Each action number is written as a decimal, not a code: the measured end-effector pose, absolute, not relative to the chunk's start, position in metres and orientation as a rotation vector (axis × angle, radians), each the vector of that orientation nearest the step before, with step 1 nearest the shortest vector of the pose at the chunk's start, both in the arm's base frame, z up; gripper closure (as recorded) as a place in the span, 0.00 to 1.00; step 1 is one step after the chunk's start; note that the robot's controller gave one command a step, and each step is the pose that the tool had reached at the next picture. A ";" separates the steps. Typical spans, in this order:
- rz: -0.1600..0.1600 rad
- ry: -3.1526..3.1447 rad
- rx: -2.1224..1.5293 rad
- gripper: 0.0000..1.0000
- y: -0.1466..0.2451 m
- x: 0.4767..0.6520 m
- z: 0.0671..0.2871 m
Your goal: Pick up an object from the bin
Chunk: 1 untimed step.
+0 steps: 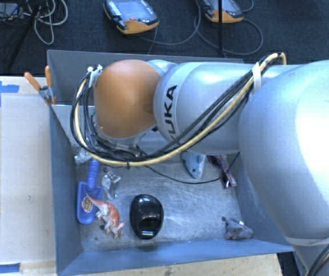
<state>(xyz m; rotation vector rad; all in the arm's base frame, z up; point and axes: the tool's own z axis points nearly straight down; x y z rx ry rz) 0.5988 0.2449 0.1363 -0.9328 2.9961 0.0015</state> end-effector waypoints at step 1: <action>0.001 2.842 -1.335 0.00 0.244 0.610 0.082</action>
Offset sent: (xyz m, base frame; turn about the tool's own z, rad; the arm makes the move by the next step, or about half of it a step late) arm 0.0056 0.0015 -0.0663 -0.3905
